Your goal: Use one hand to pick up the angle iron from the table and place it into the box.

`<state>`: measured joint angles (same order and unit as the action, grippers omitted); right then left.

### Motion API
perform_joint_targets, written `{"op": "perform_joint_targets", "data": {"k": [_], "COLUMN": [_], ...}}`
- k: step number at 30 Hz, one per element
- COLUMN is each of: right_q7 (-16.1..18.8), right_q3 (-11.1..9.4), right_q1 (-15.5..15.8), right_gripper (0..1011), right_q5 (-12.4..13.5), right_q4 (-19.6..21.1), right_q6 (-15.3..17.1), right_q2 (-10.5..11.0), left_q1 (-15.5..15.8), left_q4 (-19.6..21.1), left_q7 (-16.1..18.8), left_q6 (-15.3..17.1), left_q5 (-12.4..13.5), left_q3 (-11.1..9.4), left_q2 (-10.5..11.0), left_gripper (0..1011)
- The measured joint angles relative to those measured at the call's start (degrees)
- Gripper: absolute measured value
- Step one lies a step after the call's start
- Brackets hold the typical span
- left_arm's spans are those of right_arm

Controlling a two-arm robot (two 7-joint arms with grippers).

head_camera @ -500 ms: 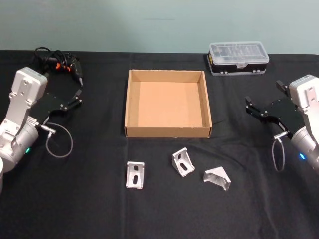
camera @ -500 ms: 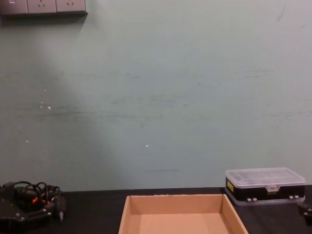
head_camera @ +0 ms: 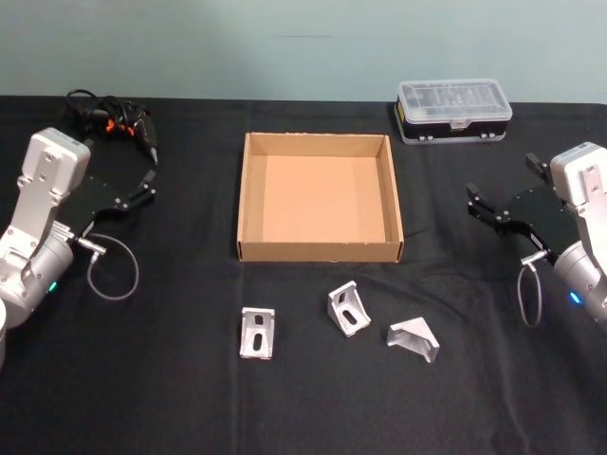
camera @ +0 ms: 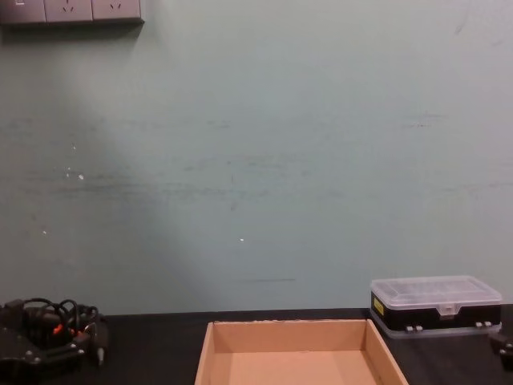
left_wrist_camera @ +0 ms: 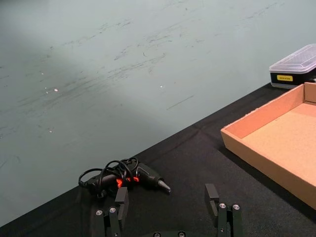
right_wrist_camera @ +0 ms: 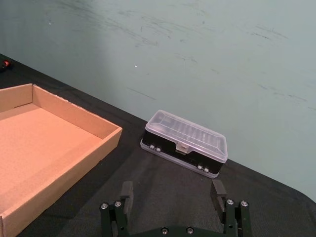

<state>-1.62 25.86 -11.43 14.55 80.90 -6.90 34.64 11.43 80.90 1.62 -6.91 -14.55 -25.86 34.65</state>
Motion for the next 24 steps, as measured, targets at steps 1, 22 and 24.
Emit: {"op": "perform_joint_targets", "data": {"k": [1, 22, 24], "right_q7": [0.0, 0.0, 0.0], "right_q3": [0.0, 0.0, 0.0], "right_q1": [0.0, 0.0, 0.0], "right_gripper": [1000, 1000, 1000], "right_q5": [0.0, 0.0, 0.0], "right_q4": [0.0, 0.0, 0.0], "right_q6": [0.0, 0.0, 0.0], "right_q2": [0.0, 0.0, 0.0], "left_q1": [0.0, 0.0, 0.0], "left_q4": [0.0, 0.0, 0.0], "left_q7": [0.0, 0.0, 0.0], "left_q6": [0.0, 0.0, 0.0], "left_q5": [0.0, 0.0, 0.0], "left_q3": [0.0, 0.0, 0.0], "left_q2": [0.0, 0.0, 0.0], "left_gripper": [1011, 1011, 1011]}}
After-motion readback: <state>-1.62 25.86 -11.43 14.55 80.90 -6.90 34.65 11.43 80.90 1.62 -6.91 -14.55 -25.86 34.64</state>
